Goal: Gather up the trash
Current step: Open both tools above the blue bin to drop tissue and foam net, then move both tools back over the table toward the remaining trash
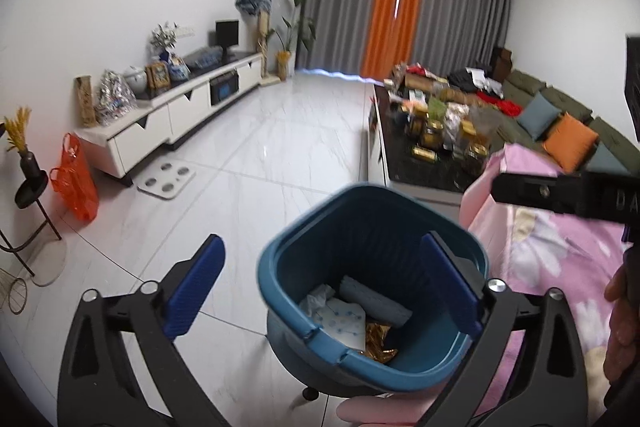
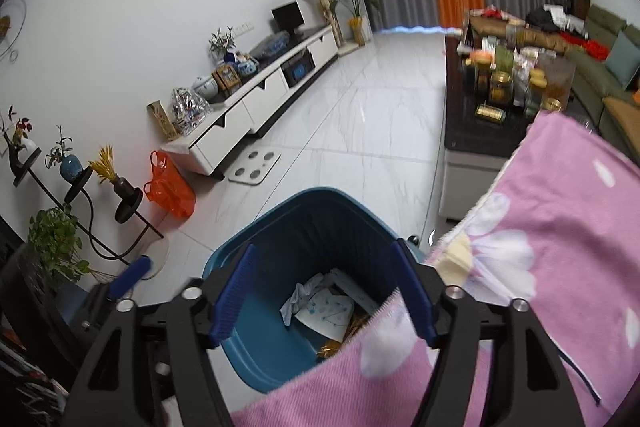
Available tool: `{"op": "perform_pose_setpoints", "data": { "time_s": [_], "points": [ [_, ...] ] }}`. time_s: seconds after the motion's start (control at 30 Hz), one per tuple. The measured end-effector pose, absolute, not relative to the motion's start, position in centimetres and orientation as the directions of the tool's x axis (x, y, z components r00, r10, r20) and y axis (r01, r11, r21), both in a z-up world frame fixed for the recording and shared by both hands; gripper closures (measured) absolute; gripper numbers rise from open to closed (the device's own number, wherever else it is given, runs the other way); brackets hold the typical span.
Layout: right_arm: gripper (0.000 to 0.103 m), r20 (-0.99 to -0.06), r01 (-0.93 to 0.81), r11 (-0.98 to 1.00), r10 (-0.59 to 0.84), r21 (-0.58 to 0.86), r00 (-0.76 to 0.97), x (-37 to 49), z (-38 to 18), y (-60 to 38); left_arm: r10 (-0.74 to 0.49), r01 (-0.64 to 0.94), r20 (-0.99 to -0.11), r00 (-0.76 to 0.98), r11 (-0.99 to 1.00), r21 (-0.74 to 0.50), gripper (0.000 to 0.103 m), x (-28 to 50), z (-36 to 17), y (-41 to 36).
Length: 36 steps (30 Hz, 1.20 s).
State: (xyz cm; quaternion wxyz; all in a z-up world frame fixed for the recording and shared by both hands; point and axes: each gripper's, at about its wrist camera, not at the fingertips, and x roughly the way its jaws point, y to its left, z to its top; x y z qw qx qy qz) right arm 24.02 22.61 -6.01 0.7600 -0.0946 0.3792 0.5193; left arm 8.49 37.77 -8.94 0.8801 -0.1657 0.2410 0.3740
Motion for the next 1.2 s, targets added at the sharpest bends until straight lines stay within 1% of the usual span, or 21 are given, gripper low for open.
{"op": "perform_pose_setpoints", "data": {
  "time_s": [0.03, 0.1, 0.23, 0.33, 0.4, 0.5, 0.63, 0.73, 0.9, 1.0, 1.2],
  "points": [
    [0.027, -0.667, -0.864, 0.442, 0.722, 0.240, 0.184, 23.8, -5.7, 22.1, 0.585, -0.741, -0.540, 0.606, 0.662, -0.114, 0.006, 7.8, -8.3, 37.5],
    [0.026, -0.649, -0.873, 0.442, 0.730, 0.207, 0.215, 23.1, -5.1, 20.9, 0.589, -0.740, -0.526, 0.613, 0.662, -0.121, 0.006, 6.6, -6.9, 36.8],
    [0.017, -0.610, -0.876, 0.455, 0.743, 0.159, 0.275, 21.7, -3.9, 18.4, 0.595, -0.733, -0.498, 0.631, 0.667, -0.134, 0.006, 4.5, -4.9, 34.4],
    [0.013, -0.579, -0.873, 0.469, 0.751, 0.130, 0.317, 21.2, -3.3, 16.0, 0.594, -0.722, -0.475, 0.649, 0.677, -0.141, 0.006, 3.0, -3.4, 32.4],
    [0.013, -0.562, -0.871, 0.478, 0.755, 0.116, 0.339, 20.6, -3.1, 14.3, 0.593, -0.714, -0.454, 0.665, 0.682, -0.155, 0.006, 2.4, -2.7, 31.2],
    [0.007, -0.529, -0.861, 0.501, 0.755, 0.087, 0.386, 19.9, -2.6, 11.6, 0.577, -0.693, -0.434, 0.692, 0.699, -0.176, 0.006, 1.7, -1.5, 29.1],
    [0.007, -0.497, -0.849, 0.526, 0.751, 0.051, 0.435, 19.4, -2.1, 8.3, 0.548, -0.653, -0.402, 0.733, 0.733, -0.191, 0.006, 0.9, -0.1, 26.0],
    [0.007, -0.476, -0.838, 0.543, 0.750, 0.050, 0.458, 18.9, -1.9, 6.0, 0.538, -0.625, -0.366, 0.759, 0.758, -0.184, 0.006, 0.6, 0.9, 23.6],
    [0.007, -0.456, -0.806, 0.590, 0.731, 0.047, 0.508, 18.3, -2.0, 2.1, 0.490, -0.565, -0.335, 0.805, 0.806, -0.178, 0.006, 0.8, 2.4, 19.5],
    [0.007, -0.452, -0.783, 0.622, 0.705, 0.026, 0.546, 18.0, -2.4, -0.1, 0.441, -0.506, -0.314, 0.841, 0.846, -0.169, 0.006, 1.4, 2.7, 16.2],
    [0.007, -0.454, -0.706, 0.708, 0.630, 0.005, 0.630, 18.1, -3.6, -5.5, 0.350, -0.413, -0.323, 0.879, 0.899, -0.149, 0.006, 3.2, 2.9, 11.6]
  ]
}}
